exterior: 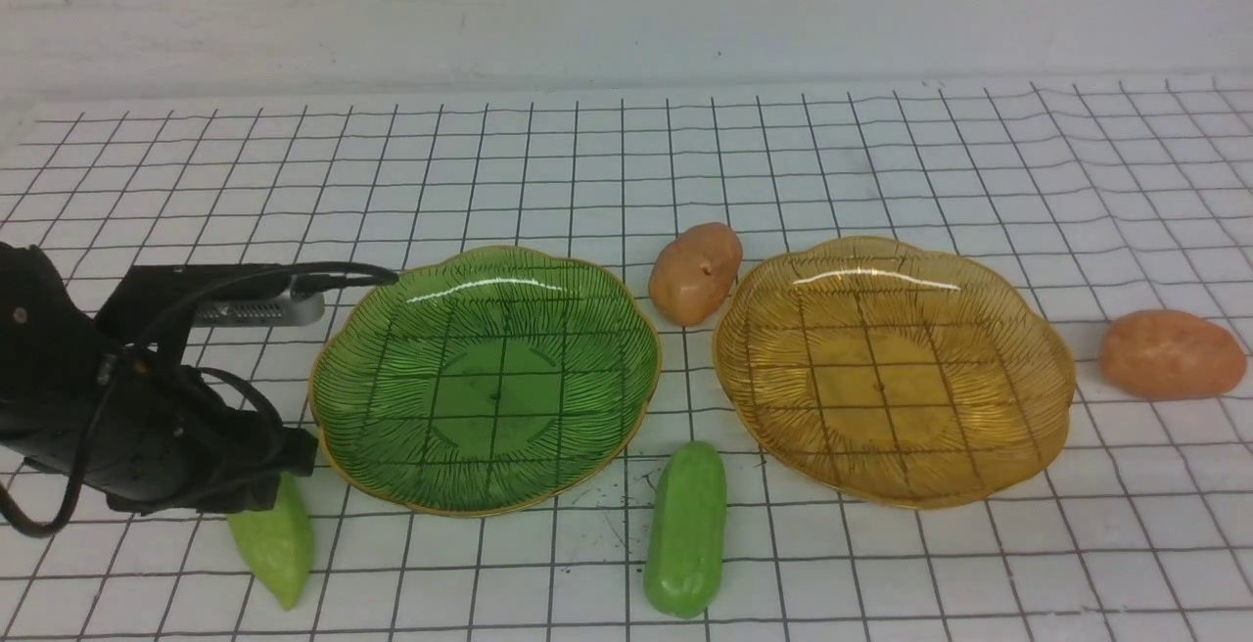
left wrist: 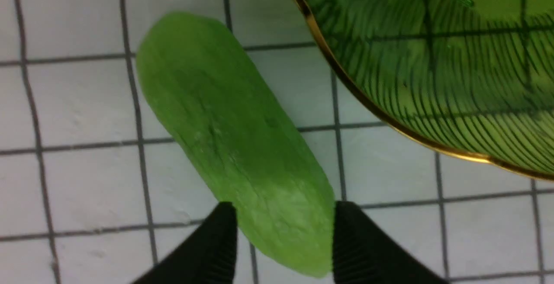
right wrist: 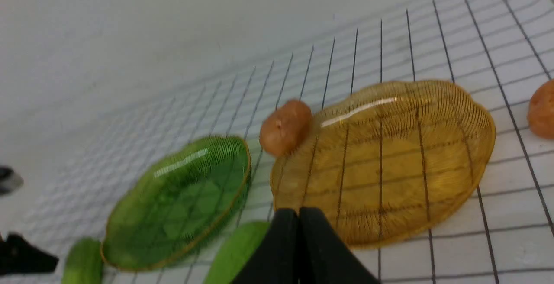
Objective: Put different types of vegetables on the plate.
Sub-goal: 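Put the green cucumber next to the left plate into that plate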
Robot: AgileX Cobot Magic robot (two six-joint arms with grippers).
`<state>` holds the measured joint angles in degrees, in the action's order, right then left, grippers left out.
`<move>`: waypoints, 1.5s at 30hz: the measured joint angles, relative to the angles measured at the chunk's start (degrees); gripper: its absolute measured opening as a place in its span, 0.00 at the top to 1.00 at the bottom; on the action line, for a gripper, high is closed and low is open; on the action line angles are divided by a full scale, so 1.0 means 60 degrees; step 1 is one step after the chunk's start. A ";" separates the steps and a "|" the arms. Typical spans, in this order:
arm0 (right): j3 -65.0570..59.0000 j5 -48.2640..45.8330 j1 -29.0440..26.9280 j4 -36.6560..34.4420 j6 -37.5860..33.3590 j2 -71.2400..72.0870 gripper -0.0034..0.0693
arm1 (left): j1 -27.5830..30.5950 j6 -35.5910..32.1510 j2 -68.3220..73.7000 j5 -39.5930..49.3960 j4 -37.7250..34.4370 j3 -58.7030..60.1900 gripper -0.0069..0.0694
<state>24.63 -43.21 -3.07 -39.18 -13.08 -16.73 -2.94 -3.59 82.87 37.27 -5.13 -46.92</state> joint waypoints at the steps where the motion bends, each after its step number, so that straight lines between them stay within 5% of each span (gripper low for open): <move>1: 0.0025 -0.0095 0.0000 0.0000 -0.0042 -0.0062 0.97 | 0.0000 0.0013 0.0019 0.0000 0.0000 0.0000 0.49; 4: 0.0201 -0.0603 0.0000 0.0028 -0.0608 -0.0874 0.97 | 0.0000 0.0539 0.0456 -0.0438 0.0264 0.0000 0.25; 9: 0.0200 -0.0913 0.0000 0.0036 -0.0799 -0.1153 0.97 | 0.0000 0.1273 0.1126 -0.0905 0.0294 0.0000 0.09; 14: 0.0200 -0.0874 0.0000 0.0058 -0.0828 -0.1153 0.97 | 0.0000 0.1601 0.1743 -0.1005 0.0346 0.0000 0.14; 17: 0.0200 -0.0784 0.0000 0.0058 -0.0839 -0.1153 0.97 | 0.0000 0.1669 0.1852 -0.0582 0.0470 -0.0011 0.42; 18: 0.0200 -0.0783 0.0000 0.0058 -0.0839 -0.1153 0.97 | 0.0000 0.1669 0.1808 -0.0432 0.0538 -0.0021 0.44; 28: 0.1511 -0.1246 0.0000 0.0674 -0.0656 -0.2178 0.97 | -0.0555 0.0995 0.0298 0.0845 0.0800 -0.1290 0.42; 39: 0.2378 -0.1727 0.0000 0.0881 -0.0645 -0.3801 0.97 | -0.2217 0.0412 0.1687 -0.0818 0.0677 -0.2478 0.42; 41: 0.2378 -0.1767 0.0000 0.0881 -0.0645 -0.3801 0.97 | -0.2225 0.0412 0.1930 -0.0818 0.0699 -0.2515 0.39; 45: 0.2378 -0.1952 0.0000 0.0900 -0.0645 -0.3810 0.97 | -0.2225 0.0598 0.2345 -0.0401 0.0699 -0.2830 0.18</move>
<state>38.90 -54.92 -3.07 -33.78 -16.95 -39.59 -16.29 0.00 96.94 34.86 -0.93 -63.90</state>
